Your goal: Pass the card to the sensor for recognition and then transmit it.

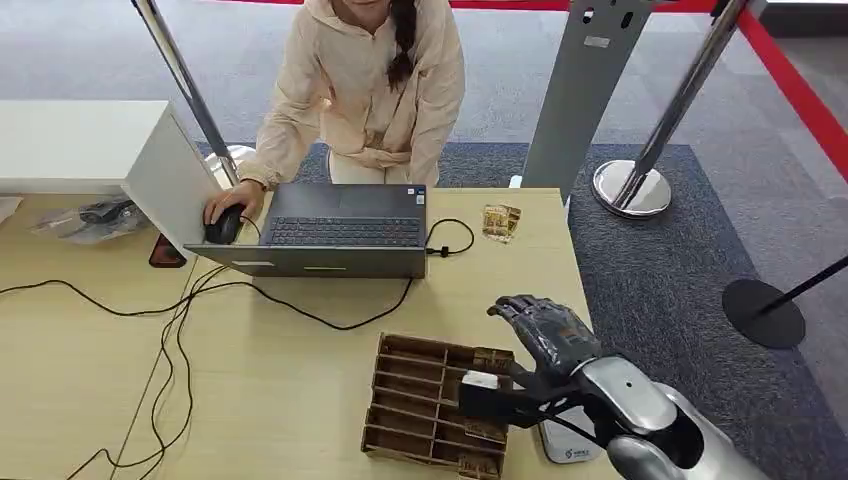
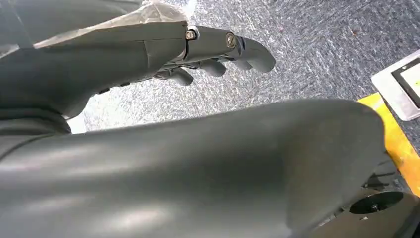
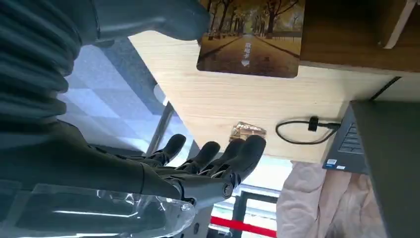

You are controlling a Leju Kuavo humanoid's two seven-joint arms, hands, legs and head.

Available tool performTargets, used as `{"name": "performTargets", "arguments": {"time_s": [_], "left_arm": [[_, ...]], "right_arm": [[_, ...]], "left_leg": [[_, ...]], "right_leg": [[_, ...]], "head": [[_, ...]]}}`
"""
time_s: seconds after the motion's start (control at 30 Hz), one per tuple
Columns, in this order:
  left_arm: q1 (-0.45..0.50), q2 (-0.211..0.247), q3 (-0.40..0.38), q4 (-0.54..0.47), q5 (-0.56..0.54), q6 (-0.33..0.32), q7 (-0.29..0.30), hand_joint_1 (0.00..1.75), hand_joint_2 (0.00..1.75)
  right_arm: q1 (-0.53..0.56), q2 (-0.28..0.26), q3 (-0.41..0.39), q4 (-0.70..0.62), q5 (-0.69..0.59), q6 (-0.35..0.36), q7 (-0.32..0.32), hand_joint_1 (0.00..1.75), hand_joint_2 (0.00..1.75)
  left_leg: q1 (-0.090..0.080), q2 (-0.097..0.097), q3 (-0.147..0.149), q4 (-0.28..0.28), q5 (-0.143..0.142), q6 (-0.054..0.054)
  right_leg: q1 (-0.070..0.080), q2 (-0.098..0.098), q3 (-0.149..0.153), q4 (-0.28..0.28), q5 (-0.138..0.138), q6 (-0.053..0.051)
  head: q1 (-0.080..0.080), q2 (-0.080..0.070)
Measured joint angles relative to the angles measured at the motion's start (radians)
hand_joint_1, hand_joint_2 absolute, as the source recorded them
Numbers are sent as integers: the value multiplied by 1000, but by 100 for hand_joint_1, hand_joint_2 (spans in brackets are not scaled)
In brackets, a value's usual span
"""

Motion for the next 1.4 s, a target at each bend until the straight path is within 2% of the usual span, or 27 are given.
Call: {"name": "performTargets", "arguments": {"time_s": [0.5, 1.23, 1.4], "left_arm": [[0, 0, 0, 0, -4, 0, 0, 0, 0], [0, 0, 0, 0, -4, 6, -11, 0, 0], [0, 0, 0, 0, -4, 6, -12, 0, 0]], "right_arm": [[0, 1, 23, 6, 2, 3, 0, 49, 175], [0, 9, 37, 31, 13, -35, -8, 54, 175], [0, 9, 37, 31, 15, -36, -9, 68, 175]], "left_leg": [[0, 0, 0, 0, 0, 0], [0, 0, 0, 0, 0, 0], [0, 0, 0, 0, 0, 0]], "right_leg": [[0, 0, 0, 0, 0, 0], [0, 0, 0, 0, 0, 0], [0, 0, 0, 0, 0, 0]], "head": [[0, 0], [0, 0], [0, 0]]}}
